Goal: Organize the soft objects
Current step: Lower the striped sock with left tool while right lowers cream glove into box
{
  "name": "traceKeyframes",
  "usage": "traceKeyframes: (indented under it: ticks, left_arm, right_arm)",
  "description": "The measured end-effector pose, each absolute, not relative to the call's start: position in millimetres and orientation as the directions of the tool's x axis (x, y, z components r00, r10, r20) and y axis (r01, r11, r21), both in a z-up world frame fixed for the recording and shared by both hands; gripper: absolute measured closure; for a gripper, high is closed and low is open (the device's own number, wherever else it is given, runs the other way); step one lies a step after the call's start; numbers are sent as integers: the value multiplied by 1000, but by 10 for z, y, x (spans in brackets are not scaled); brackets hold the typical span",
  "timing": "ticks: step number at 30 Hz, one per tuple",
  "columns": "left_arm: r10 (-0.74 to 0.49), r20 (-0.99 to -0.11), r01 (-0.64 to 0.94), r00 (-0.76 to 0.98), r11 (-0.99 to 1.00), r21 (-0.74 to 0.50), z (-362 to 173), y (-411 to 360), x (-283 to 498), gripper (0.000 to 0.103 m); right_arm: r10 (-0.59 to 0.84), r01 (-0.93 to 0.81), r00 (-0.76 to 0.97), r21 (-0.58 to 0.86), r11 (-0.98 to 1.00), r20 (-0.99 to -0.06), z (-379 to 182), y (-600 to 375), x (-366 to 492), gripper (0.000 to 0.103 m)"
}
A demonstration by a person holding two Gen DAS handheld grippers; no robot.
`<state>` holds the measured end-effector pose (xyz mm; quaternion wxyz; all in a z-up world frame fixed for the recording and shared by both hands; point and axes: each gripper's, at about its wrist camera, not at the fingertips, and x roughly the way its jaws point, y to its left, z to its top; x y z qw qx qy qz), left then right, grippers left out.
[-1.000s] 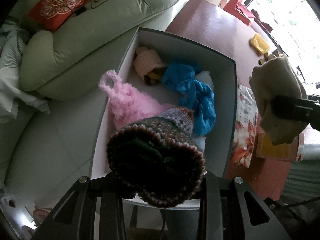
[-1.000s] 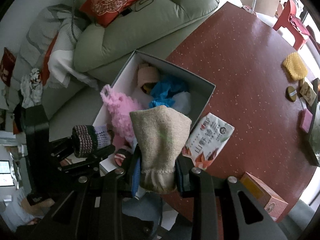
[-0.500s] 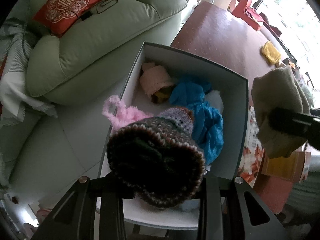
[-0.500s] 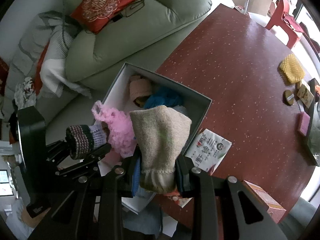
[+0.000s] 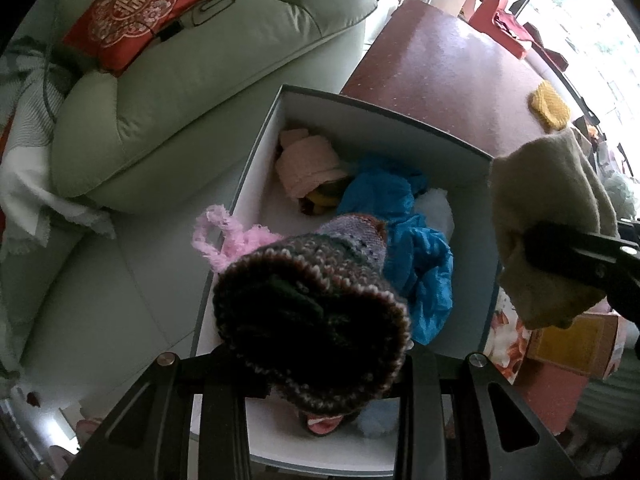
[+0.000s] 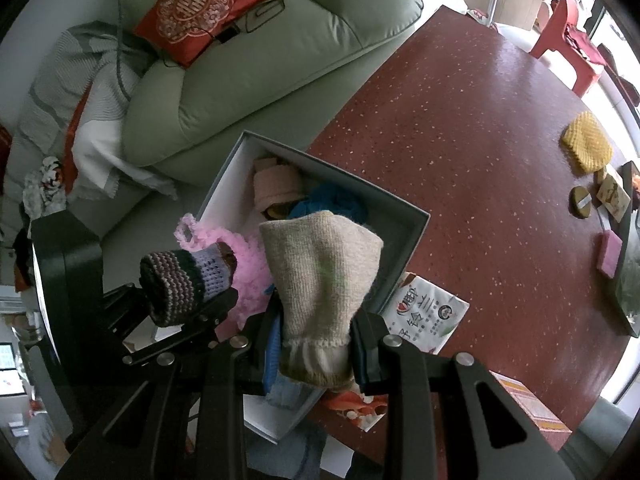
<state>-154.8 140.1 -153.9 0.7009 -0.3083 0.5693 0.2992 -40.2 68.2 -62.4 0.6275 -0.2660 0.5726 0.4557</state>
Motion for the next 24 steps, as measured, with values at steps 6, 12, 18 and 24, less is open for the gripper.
traceKeyframes:
  ticks: [6, 12, 18, 24]
  left_arm:
    - [68, -983, -772, 170, 629, -90, -1566, 1444, -1544, 69]
    - [77, -983, -769, 167, 634, -81, -1563, 1448, -1542, 69]
    - [72, -984, -767, 164, 637, -81, -1570, 1464, -1536, 69]
    - [71, -984, -762, 162, 643, -79, -1587, 1478, -1517, 69]
  right_arm:
    - [252, -878, -68, 178, 445, -965, -670, 724, -416, 71]
    - [243, -878, -67, 173, 446, -968, -694, 746, -428, 71]
    - [237, -876, -73, 176, 449, -969, -732, 756, -428, 71]
    - [232, -874, -66, 169, 456, -970, -746, 762, -416, 71]
